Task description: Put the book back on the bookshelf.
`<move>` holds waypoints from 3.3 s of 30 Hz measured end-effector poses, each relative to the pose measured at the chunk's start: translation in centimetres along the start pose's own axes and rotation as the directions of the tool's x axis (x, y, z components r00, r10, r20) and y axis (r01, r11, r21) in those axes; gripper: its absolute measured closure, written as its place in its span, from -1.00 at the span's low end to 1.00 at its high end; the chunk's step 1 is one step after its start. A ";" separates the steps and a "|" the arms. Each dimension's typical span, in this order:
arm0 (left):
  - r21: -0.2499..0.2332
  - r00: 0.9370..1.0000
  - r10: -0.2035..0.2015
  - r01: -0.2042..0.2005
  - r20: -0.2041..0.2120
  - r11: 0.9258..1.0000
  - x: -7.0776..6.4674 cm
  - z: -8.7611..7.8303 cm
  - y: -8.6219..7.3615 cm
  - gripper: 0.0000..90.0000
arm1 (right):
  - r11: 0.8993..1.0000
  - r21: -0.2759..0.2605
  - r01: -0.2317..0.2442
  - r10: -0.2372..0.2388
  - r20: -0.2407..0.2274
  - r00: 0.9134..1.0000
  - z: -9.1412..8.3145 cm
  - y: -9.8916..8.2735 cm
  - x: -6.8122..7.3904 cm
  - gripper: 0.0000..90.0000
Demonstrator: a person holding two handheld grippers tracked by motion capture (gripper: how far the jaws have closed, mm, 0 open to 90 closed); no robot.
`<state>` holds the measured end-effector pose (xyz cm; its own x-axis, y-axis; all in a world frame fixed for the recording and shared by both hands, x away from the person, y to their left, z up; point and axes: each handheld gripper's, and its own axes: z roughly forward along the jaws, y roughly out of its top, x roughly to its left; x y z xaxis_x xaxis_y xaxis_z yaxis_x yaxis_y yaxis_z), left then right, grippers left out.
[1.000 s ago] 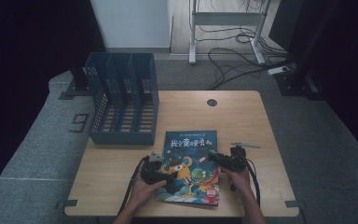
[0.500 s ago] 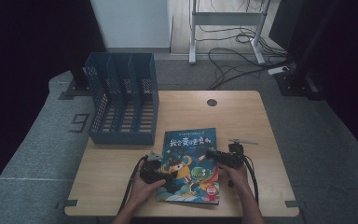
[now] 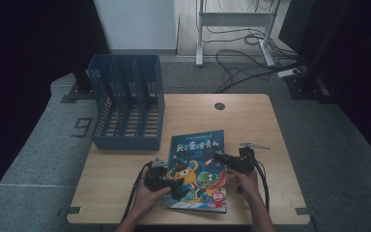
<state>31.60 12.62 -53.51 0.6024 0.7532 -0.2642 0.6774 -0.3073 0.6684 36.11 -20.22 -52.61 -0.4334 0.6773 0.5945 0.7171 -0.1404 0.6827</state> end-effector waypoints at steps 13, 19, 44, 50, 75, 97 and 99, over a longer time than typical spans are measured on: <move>-0.011 1.000 0.008 -0.007 0.017 1.000 -0.2 -0.6 0.1 -0.70 | 0.998 -0.035 0.046 -0.046 -0.002 0.999 -1.0 0.6 1.7 0.54; -0.006 0.999 0.028 -0.028 0.020 1.000 -0.5 -0.9 -0.1 -0.70 | 0.997 -0.039 0.067 -0.066 0.015 0.998 -1.2 0.7 2.3 0.55; 0.025 0.997 0.073 -0.074 0.008 0.997 -0.5 -3.5 -2.5 -0.72 | 0.985 0.052 0.166 -0.171 0.122 0.978 -0.5 3.8 6.8 0.54; 0.036 0.997 0.080 -0.081 0.007 0.996 -0.4 -4.1 -3.9 -0.74 | 0.982 0.064 0.176 -0.183 0.129 0.975 -0.1 4.3 7.2 0.55; 0.095 0.988 0.133 -0.140 0.078 0.986 -2.4 -4.2 -5.2 -0.92 | 0.984 0.070 0.164 -0.171 0.117 0.978 0.3 4.8 6.7 0.56; 0.111 0.988 0.155 -0.157 0.028 0.981 -2.8 -1.5 -3.1 -0.86 | 0.984 0.072 0.161 -0.171 0.154 0.973 0.8 6.9 6.1 0.58; 0.111 0.987 0.155 -0.158 0.030 0.981 -2.8 -1.4 -3.1 -0.86 | 0.985 0.074 0.159 -0.169 0.153 0.974 0.8 6.9 6.1 0.58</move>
<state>27.17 12.29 -53.84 0.7124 0.6789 -0.1776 0.6166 -0.4847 0.6204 38.86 -16.51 -44.56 -0.4595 0.7936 0.3989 0.6776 0.0228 0.7351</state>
